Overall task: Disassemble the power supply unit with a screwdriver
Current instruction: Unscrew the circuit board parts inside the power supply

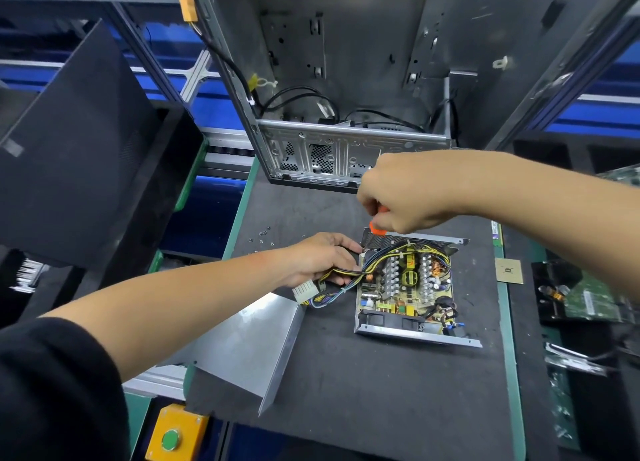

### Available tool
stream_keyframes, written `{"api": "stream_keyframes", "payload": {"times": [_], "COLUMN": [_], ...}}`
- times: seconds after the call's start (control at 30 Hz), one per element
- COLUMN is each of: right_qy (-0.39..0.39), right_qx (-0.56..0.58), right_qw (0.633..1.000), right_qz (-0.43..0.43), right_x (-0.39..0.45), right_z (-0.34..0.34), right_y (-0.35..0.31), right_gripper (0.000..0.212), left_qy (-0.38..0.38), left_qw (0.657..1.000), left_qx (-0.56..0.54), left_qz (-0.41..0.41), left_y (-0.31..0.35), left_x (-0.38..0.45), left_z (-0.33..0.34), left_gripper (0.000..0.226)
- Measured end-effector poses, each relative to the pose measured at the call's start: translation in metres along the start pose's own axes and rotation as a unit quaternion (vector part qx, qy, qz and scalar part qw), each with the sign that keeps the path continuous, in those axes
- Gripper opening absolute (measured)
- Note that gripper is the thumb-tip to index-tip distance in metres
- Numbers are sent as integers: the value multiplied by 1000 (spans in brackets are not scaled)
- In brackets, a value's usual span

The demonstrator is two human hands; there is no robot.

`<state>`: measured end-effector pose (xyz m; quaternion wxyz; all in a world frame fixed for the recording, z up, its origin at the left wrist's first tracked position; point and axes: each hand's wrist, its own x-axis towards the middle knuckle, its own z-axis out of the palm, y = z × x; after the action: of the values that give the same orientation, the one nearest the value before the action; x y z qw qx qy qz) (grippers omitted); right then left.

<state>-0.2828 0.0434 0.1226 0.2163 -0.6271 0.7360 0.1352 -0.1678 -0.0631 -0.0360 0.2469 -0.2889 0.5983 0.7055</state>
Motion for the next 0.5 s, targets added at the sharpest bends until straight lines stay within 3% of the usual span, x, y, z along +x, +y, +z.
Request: {"api": "stream_keyframes", "payload": {"times": [0.03,0.17,0.33,0.43,0.5], "right_qy": [5,25,-5,20,-18], "right_qx": [3,-9,-113,-55,-10], "right_qw": [1000,997,986,995,1000], "right_qz": [-16,-67,-122,-76,1], "right_x": [0,3,11,14,20], "right_z": [0,2,-1,0,-2], "right_y": [0,4,4,1,0], "right_gripper": [9,24,19,6,22], "left_qy": [1,1,1,-1,-1], "left_qw": [1000,1000,1000,1000,1000], "left_qx": [0,-5,-4,0,2], "left_qz": [1,6,7,9,9], "left_y": [0,-1,-1,-2,-2], "left_x": [0,1,1,-1,-1], "left_z": [0,1,1,0,0], "left_gripper": [28,28,27,28,30]}}
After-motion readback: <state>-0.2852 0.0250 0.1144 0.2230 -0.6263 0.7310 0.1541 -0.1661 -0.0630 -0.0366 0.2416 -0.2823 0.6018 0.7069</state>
